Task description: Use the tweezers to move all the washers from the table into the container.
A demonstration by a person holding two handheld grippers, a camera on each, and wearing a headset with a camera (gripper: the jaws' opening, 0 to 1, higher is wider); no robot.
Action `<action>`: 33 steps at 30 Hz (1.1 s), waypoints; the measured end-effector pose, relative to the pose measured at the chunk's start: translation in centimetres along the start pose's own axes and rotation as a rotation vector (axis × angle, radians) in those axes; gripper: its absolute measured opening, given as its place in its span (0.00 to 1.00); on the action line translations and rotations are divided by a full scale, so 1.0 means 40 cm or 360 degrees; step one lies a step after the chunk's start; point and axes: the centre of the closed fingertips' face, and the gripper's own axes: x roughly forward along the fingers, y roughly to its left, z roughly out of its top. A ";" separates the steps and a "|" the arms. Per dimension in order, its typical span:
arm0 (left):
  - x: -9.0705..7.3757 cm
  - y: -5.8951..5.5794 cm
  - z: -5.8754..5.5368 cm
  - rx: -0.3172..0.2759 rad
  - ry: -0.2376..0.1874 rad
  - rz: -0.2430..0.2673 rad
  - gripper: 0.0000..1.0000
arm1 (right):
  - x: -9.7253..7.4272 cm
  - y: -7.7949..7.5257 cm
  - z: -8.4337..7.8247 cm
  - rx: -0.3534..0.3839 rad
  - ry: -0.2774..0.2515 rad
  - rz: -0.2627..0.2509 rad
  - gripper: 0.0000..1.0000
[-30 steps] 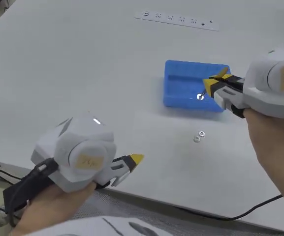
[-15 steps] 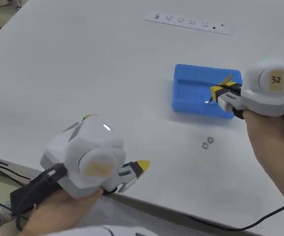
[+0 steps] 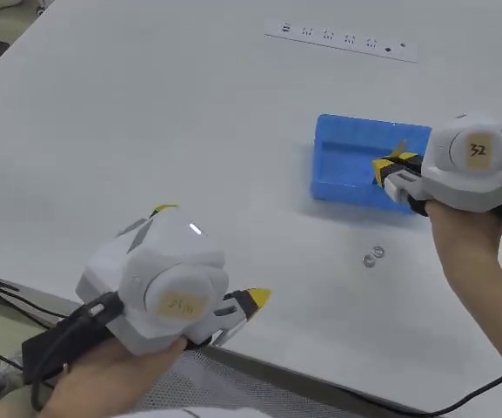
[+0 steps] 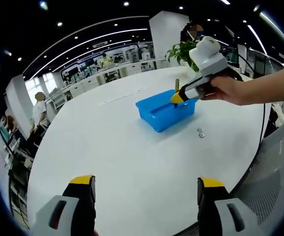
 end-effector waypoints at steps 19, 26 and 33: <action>-0.003 -0.001 0.006 0.0009 -0.0014 0.0016 0.87 | -0.123 0.006 0.052 0.0214 -0.0180 0.0004 0.04; 0.001 0.050 0.030 0.0180 -0.0089 0.0273 0.65 | -0.184 0.033 0.047 0.0291 -0.0244 0.0009 0.03; 0.005 0.044 0.023 0.0054 -0.0101 0.0183 0.66 | -0.202 0.073 0.032 0.0324 -0.0230 0.0071 0.03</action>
